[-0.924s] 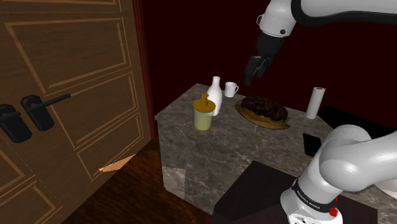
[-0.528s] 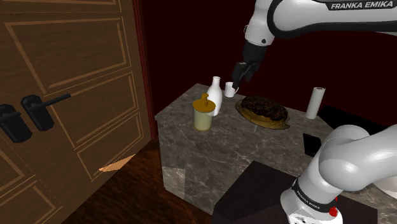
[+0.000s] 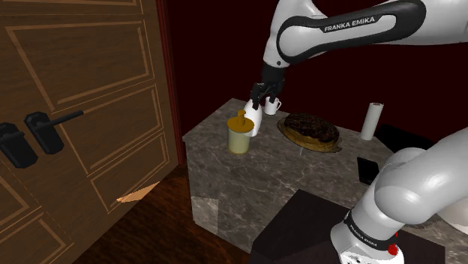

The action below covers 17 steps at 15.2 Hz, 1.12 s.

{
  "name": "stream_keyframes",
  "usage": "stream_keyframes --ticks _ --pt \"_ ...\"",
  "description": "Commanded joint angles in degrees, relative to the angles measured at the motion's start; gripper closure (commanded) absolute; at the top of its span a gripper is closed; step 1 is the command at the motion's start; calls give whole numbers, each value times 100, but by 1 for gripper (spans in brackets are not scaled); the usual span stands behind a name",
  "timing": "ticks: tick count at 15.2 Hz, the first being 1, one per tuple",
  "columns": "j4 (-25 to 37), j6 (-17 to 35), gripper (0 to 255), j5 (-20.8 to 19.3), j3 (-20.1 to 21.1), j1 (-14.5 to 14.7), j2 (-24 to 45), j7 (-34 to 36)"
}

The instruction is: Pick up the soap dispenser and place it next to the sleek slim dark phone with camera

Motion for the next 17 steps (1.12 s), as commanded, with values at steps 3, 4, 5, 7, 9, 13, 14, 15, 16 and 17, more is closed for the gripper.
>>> stream_keyframes --ticks 3,4,5,7,9,13,14,15,16,17 --pt "390 476 0 -4 -6 -70 872 142" --pt "496 582 0 -6 -11 -86 1088 173" --pt "610 681 0 -8 -17 -102 1305 203" --pt "860 860 0 -10 -32 -129 1741 262" --pt "1137 1013 0 -9 -51 -153 2178 317" --pt "1055 1236 0 -18 -52 -154 2321 327" --pt "1025 1308 0 -21 -52 -154 2362 329" --pt "997 1379 0 -25 -52 -154 2405 331" --pt "969 1451 0 -29 -52 -154 2449 334" --pt "928 1562 0 -35 -53 -153 2520 338"
